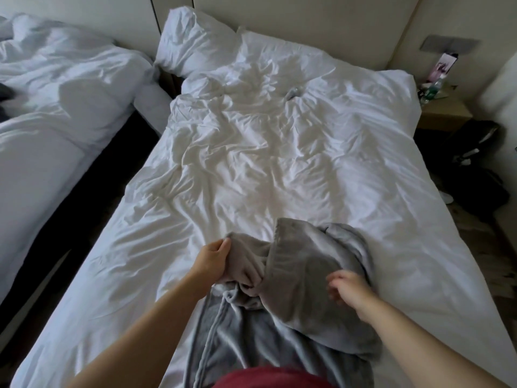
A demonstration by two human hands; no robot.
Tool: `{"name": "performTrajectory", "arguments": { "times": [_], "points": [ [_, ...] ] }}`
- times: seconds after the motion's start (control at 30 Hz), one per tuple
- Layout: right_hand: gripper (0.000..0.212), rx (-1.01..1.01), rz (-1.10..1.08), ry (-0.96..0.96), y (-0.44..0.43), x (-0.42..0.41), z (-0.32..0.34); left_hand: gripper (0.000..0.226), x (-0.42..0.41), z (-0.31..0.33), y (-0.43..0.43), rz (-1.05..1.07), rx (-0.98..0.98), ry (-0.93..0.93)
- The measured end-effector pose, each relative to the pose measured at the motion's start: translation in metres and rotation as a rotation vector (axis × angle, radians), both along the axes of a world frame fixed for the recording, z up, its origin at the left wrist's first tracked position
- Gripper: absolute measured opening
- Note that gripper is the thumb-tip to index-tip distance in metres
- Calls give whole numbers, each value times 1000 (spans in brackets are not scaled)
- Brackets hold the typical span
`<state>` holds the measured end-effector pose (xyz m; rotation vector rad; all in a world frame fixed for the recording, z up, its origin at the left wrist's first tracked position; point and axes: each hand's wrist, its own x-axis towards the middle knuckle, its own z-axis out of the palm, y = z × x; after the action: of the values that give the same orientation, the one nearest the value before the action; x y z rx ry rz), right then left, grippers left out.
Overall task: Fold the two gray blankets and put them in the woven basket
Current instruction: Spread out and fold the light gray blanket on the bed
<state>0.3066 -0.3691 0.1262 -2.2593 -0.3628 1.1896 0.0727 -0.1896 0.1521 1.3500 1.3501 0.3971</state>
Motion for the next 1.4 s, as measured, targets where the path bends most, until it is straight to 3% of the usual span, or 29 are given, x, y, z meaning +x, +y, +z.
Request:
{"name": "performTrajectory", "arguments": {
  "times": [0.1,0.2,0.27,0.37,0.5,0.63,0.87,1.07,1.17,1.23,1.3,1.4],
  "points": [
    [22,103,445,-153,41,-34,0,36,-4,5,-3,-68,-10,36],
    [31,137,765,-201,71,-68,-4,36,-9,13,-5,-102,107,158],
    [44,93,975,-247,82,-83,-12,32,-12,17,-5,-84,115,149],
    [46,-90,1188,-413,90,-84,-16,26,-16,23,-4,-85,55,55],
    [45,-113,1119,-479,102,-74,24,28,-12,41,5,-75,34,-71],
    [18,165,1017,-601,115,-54,120,28,13,86,25,-73,51,-251],
    [19,587,897,-785,109,-16,258,31,72,184,34,-244,257,-437],
    [24,773,699,-915,96,-9,301,43,98,232,4,-430,248,-492],
    [29,789,659,-935,92,-9,306,40,96,235,-5,-490,383,-436],
    [24,695,674,-888,92,-8,309,27,90,234,-6,-520,405,-440],
    [20,590,728,-698,93,-4,312,20,81,233,-4,-578,342,-463],
    [19,476,825,-366,96,1,307,31,70,232,-2,-674,336,-409]
  ]
}}
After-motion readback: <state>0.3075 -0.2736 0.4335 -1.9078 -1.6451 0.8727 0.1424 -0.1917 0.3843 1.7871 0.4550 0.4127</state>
